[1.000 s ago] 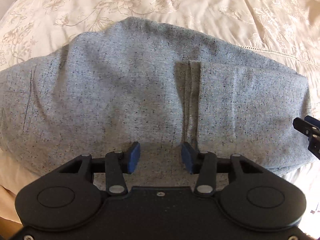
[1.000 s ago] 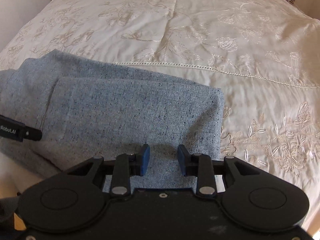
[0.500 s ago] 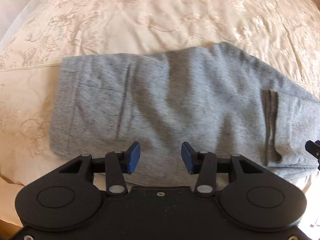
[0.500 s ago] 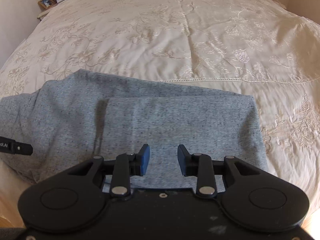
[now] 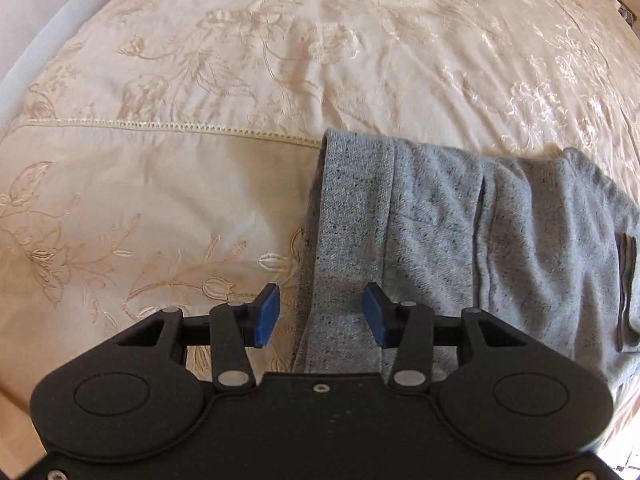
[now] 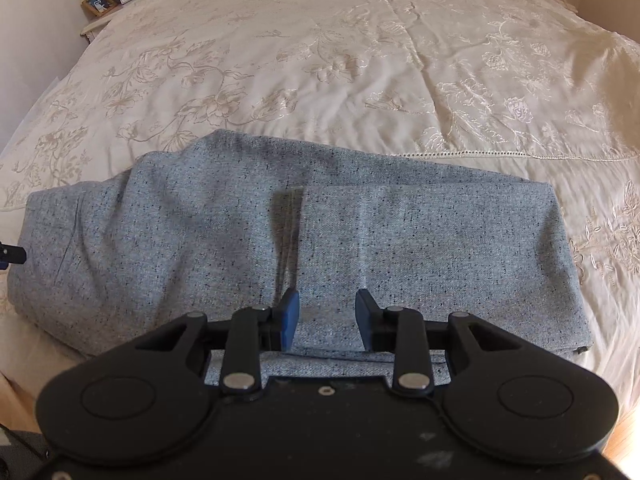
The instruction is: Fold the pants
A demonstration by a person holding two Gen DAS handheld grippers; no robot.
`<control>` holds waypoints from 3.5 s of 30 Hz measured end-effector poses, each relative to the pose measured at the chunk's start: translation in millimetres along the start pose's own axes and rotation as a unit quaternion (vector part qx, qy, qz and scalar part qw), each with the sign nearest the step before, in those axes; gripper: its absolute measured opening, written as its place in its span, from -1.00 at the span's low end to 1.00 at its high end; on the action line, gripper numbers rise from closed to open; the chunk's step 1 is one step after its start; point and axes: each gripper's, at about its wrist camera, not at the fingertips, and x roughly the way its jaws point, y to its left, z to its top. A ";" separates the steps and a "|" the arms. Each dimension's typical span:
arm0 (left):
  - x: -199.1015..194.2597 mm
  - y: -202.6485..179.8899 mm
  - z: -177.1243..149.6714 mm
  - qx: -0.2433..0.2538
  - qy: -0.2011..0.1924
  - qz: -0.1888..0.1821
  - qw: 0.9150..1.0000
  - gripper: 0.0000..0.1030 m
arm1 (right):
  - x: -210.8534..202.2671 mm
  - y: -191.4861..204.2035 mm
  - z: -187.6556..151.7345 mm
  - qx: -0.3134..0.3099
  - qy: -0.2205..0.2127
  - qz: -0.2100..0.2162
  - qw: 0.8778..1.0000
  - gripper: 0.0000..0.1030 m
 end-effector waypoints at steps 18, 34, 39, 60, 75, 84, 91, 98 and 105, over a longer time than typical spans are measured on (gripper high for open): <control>20.7 43.1 -4.3 -0.044 0.028 -0.165 0.985 0.27 | 2.5 19.4 6.9 -0.013 0.016 -0.001 1.000 -0.35; 35.2 8.7 25.0 -0.062 0.021 -0.171 0.983 0.27 | 0.3 28.8 9.0 -0.045 0.017 0.017 0.999 -0.35; 2.4 -1.5 13.6 -0.075 -0.011 -0.154 0.985 -0.36 | -1.8 18.8 6.1 -0.037 0.017 0.026 0.999 -0.35; -116.5 -337.4 5.8 0.070 -0.130 -0.136 0.980 -0.54 | 9.6 -171.5 9.1 0.013 0.020 0.108 0.994 -0.35; -80.2 -419.1 -20.6 0.100 -0.095 -0.088 0.986 -0.38 | 23.2 -263.6 13.6 -0.014 0.032 0.117 0.993 -0.34; -7.5 -365.5 -22.8 0.141 -0.024 0.040 0.989 -0.38 | 12.4 -266.9 24.4 0.054 -0.003 0.139 0.989 -0.34; 22.3 -380.1 -23.6 0.182 0.003 0.053 0.982 -0.47 | 24.2 -253.2 23.4 0.082 0.001 0.132 0.988 -0.23; -29.7 -350.5 -27.4 0.124 -0.053 0.030 0.990 -0.37 | 56.5 -252.5 19.9 0.119 0.037 0.154 0.980 -0.16; -39.4 -307.0 -44.3 0.052 -0.048 0.074 0.995 -0.36 | 76.4 -259.8 15.3 0.164 0.072 0.211 0.961 -0.11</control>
